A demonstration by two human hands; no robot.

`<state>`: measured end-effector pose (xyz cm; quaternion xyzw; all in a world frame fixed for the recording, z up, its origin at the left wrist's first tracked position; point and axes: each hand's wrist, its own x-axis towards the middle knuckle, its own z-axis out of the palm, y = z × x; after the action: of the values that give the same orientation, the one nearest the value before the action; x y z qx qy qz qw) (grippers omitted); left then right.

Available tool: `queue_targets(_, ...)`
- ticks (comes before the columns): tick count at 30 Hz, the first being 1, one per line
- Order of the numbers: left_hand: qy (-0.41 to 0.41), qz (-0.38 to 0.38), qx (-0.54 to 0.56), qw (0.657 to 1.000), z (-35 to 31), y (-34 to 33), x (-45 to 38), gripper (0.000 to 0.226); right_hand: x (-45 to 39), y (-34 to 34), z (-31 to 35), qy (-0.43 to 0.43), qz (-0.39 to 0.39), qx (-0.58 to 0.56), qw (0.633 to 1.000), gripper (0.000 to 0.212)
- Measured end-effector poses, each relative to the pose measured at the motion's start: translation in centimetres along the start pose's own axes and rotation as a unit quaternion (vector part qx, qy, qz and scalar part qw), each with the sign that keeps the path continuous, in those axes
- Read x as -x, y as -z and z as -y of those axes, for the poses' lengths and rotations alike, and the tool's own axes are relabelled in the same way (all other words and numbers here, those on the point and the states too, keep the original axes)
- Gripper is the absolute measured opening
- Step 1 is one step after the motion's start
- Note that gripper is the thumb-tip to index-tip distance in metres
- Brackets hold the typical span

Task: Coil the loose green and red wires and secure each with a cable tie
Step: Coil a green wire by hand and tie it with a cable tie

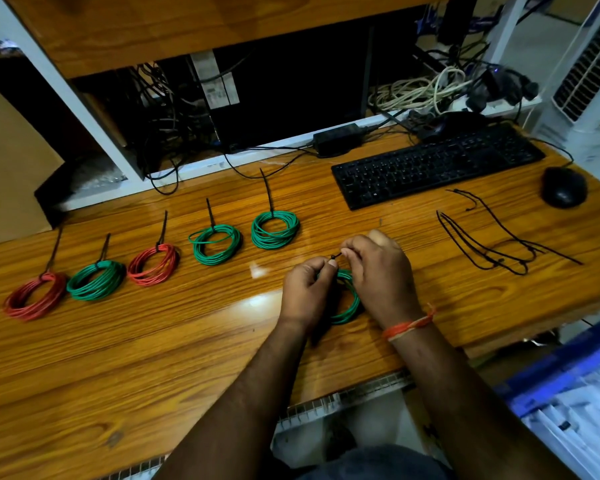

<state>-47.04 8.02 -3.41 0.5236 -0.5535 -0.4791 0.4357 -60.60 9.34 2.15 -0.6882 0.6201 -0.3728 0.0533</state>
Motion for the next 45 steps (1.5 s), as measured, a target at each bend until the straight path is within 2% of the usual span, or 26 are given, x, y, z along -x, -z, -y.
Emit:
queue_targets(6, 0.009, 0.004, 0.006, 1.000, -0.2, -0.1, 0.2, 0.039, 0.2, -0.1, 0.1, 0.028, -0.006, 0.011, 1.000, 0.006)
queue_targets(9, 0.013, 0.006, 0.014, 1.000, -0.4, -0.2, 0.3, 0.040, 0.2, -0.3, 0.2, 0.038, 0.019, 0.016, 0.999, 0.005)
queue_targets(11, 0.008, 0.006, 0.012, 1.000, -0.4, -0.2, 0.4, 0.039, 0.3, -0.3, 0.3, 0.021, 0.035, -0.017, 0.999, 0.006)
queue_targets(14, 0.002, 0.003, 0.014, 1.000, -0.2, -0.1, 0.3, 0.042, 0.4, 0.5, 0.2, -0.029, 0.004, -0.091, 0.995, 0.004)
queue_targets(18, -0.008, 0.005, 0.026, 1.000, -0.1, -0.2, 0.5, 0.047, 0.2, 0.8, -0.3, -0.026, 0.006, -0.076, 0.997, 0.006)
queue_targets(20, -0.014, 0.016, 0.027, 0.999, -0.2, -0.2, 0.7, 0.042, 0.1, 0.5, 0.1, -0.005, 0.017, -0.075, 0.997, 0.007)
queue_targets(22, -0.020, 0.026, 0.027, 0.999, -0.3, 0.0, 0.8, 0.036, -0.1, 0.5, 0.4, -0.026, 0.021, -0.109, 0.994, 0.013)
queue_targets(26, -0.034, 0.031, 0.011, 0.999, -0.8, 0.0, 1.2, 0.035, -2.2, 0.6, -0.8, -0.219, 0.130, -0.237, 0.937, 0.055)
queue_targets(27, -0.041, 0.037, 0.009, 0.998, -0.9, 0.0, 1.3, 0.035, -2.8, 0.6, -1.2, -0.246, 0.167, -0.274, 0.915, 0.054)
queue_targets(29, -0.054, 0.044, 0.003, 0.998, -1.0, 0.0, 1.6, 0.032, -3.5, 0.4, -1.3, -0.276, 0.227, -0.352, 0.865, 0.034)
queue_targets(31, -0.063, 0.049, -0.005, 0.997, -1.1, 0.1, 1.6, 0.027, -3.8, 0.5, -1.2, -0.285, 0.250, -0.359, 0.853, 0.021)
queue_targets(34, -0.076, 0.057, -0.025, 0.995, -1.3, 0.4, 1.6, 0.026, -4.0, 0.5, -0.9, -0.293, 0.260, -0.361, 0.846, 0.015)
queue_targets(36, -0.072, 0.056, -0.023, 0.996, -1.4, 0.5, 1.6, 0.028, -4.2, 0.2, -0.6, -0.296, 0.232, -0.366, 0.851, 0.010)
queue_targets(38, -0.053, 0.052, -0.013, 0.997, -1.2, 0.7, 1.6, 0.023, -4.7, -0.1, -0.5, -0.285, 0.157, -0.363, 0.873, 0.012)
queue_targets(41, -0.008, 0.048, 0.033, 0.998, -0.8, 1.0, 1.9, 0.022, -5.8, -0.6, -1.1, -0.273, 0.054, -0.368, 0.887, 0.017)
queue_targets(45, 0.072, 0.023, 0.184, 0.980, -1.9, 1.3, 2.1, 0.026, -6.3, -1.2, -1.3, -0.240, 0.056, -0.375, 0.893, 0.020)
